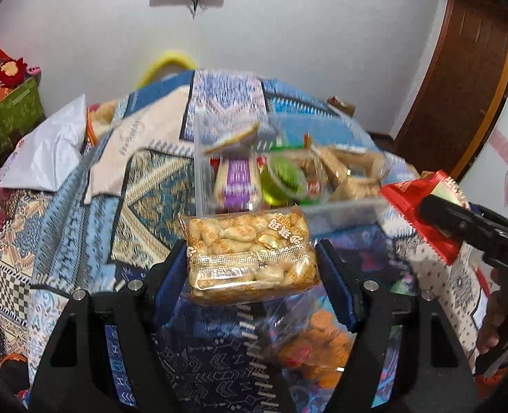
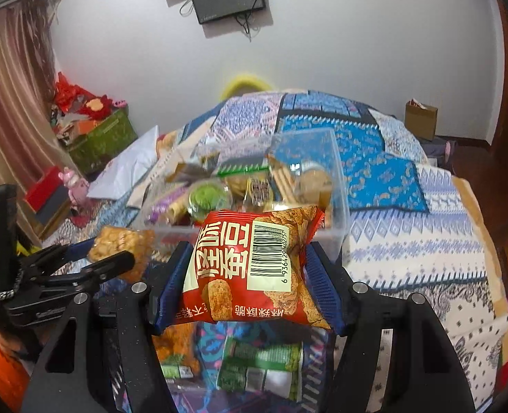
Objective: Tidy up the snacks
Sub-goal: 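Lower the peanut-candy pack and red cracker bag into the box and release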
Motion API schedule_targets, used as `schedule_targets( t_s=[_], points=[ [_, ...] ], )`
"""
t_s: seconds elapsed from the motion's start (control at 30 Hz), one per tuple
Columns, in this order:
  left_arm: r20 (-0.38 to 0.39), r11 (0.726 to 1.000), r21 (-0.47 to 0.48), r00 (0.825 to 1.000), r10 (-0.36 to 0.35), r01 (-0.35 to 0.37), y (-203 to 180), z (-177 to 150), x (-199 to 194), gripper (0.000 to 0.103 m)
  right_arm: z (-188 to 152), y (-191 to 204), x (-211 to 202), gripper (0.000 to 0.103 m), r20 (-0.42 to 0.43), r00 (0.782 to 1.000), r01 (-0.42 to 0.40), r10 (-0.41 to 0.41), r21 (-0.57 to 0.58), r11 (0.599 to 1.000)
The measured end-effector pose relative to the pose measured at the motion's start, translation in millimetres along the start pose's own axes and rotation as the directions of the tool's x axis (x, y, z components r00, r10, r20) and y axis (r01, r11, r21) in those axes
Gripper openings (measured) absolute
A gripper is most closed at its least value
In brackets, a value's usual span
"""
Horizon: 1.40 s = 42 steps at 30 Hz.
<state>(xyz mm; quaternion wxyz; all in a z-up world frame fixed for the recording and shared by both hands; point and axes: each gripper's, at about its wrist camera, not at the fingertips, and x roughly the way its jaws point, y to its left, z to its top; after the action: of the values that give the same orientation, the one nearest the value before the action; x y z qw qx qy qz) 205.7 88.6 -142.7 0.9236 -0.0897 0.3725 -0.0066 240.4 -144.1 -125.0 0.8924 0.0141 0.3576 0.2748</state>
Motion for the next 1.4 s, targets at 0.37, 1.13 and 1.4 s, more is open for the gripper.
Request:
schedule_targets(
  t_s=[0.37, 1.13, 1.4],
  points=[
    [0.040, 1.000, -0.022, 0.999, -0.001, 0.002, 1.3, 41.7, 21.3, 0.073, 36.9, 2.2, 19.2, 0.064, 0.054, 0.999, 0.003, -0.002, -0.009, 1.000],
    [-0.019, 0.997, -0.076, 1.000, 0.017, -0.019, 10.5, 79.9, 104.9, 0.073, 55.1, -3.4, 100.1, 0.064, -0.068, 0.997, 0.020, -0.024, -0.057, 0.998],
    [-0.034, 0.997, -0.075, 0.999, 0.018, -0.021, 11.8, 81.4, 106.9, 0.075, 56.5, 0.0, 100.7, 0.069, -0.085, 0.995, 0.035, -0.043, -0.094, 0.995]
  ],
)
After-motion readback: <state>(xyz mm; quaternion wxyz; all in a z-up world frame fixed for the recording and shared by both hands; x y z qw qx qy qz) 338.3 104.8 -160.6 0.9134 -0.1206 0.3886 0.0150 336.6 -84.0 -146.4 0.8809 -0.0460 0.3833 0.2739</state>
